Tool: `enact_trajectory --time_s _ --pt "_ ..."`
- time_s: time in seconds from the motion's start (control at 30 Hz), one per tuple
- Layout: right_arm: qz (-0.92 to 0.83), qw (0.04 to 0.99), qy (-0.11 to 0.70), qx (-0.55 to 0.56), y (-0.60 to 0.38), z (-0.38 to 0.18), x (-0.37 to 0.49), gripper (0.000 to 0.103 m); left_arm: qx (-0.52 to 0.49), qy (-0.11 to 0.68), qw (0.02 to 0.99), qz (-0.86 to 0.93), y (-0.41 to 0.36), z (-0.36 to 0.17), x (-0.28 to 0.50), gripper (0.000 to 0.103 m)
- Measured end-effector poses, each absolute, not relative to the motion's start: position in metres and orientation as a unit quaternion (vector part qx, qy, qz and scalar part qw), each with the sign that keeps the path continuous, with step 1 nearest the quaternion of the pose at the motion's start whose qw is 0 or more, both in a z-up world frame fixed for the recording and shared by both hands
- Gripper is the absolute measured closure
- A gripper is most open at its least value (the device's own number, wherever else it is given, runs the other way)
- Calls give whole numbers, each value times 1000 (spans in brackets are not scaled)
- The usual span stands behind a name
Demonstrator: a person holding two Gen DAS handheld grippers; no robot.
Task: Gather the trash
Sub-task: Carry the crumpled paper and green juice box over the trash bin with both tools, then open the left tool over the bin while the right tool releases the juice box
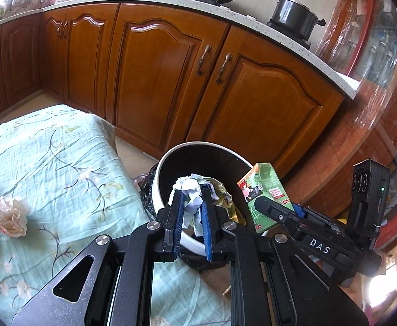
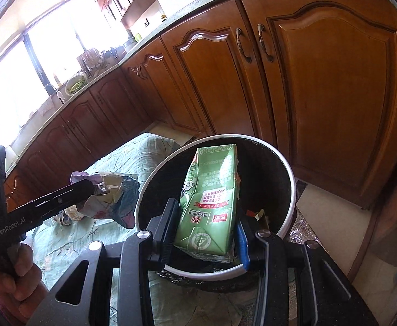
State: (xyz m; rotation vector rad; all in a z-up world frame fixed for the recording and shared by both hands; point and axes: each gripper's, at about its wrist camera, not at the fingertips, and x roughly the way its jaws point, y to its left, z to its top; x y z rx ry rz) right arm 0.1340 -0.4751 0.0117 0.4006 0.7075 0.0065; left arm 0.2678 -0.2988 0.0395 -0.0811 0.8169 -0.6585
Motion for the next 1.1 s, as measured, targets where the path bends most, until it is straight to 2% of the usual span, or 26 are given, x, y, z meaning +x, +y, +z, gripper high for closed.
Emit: enact_trajectory --time_s 0.67,0.77,0.83,0.9,1.0,1.1 --pt "-8 907 373 194 -495 -5 152 63 -4 416 854 -313 -346 18 294 90" --pt "-8 905 376 199 -498 -5 155 59 1 423 850 -313 -351 16 295 87" --pt "-10 905 375 203 -500 -4 155 53 0 424 849 -316 -351 15 294 84" --pt "-11 906 370 207 -500 -3 152 45 -1 423 849 -316 -349 15 291 75" --pt "-8 907 363 214 -499 -1 145 39 -8 419 851 -316 -341 16 286 64" --pt "-5 908 355 222 -495 2 138 35 -15 413 855 -314 -328 19 277 64"
